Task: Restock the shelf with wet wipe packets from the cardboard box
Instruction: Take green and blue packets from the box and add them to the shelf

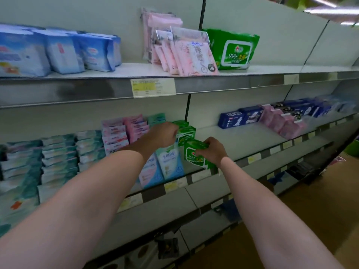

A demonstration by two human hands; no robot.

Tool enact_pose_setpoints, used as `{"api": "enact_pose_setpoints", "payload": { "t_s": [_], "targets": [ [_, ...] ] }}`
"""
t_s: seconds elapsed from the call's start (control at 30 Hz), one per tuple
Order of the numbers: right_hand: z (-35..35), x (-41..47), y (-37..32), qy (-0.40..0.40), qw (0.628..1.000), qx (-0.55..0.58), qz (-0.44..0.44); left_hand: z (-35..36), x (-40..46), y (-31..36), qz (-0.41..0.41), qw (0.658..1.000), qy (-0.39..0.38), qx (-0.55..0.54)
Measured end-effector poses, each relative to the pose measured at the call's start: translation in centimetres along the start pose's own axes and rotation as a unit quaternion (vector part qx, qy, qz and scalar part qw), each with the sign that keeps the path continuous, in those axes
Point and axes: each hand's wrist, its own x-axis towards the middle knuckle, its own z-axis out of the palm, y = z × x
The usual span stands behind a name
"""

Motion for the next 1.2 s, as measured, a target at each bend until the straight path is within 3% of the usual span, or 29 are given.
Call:
{"api": "enact_pose_setpoints", "payload": {
  "t_s": [0.1,0.3,0.47,0.8,1.2],
  "targets": [
    [0.6,2.5,0.0,-0.029,0.999,-0.019,-0.031,0.1,1.6,0.0,-0.02,1.0,-0.009,-0.003],
    [2.1,7.3,1.1,-0.178,0.978,-0.076,-0.083,0.3,3.9,0.8,-0.061,0.998,0.001,0.012],
    [2.2,10.5,1.8,-0.12,0.955,-0.219,-0.159,0.9,5.2,1.7,-0.095,0.994,-0.02,0.045],
    [2.7,13.1,2.9,-0.064,0.915,-0.222,-0.332,2.9,7.1,2.6,-0.159,0.984,-0.023,0.079],
    [2.6,14.3,2.5,-0.066,0.896,-0.247,-0.364,4.2,7.5,3.6,-0.201,0.974,-0.025,0.099]
  ]
}}
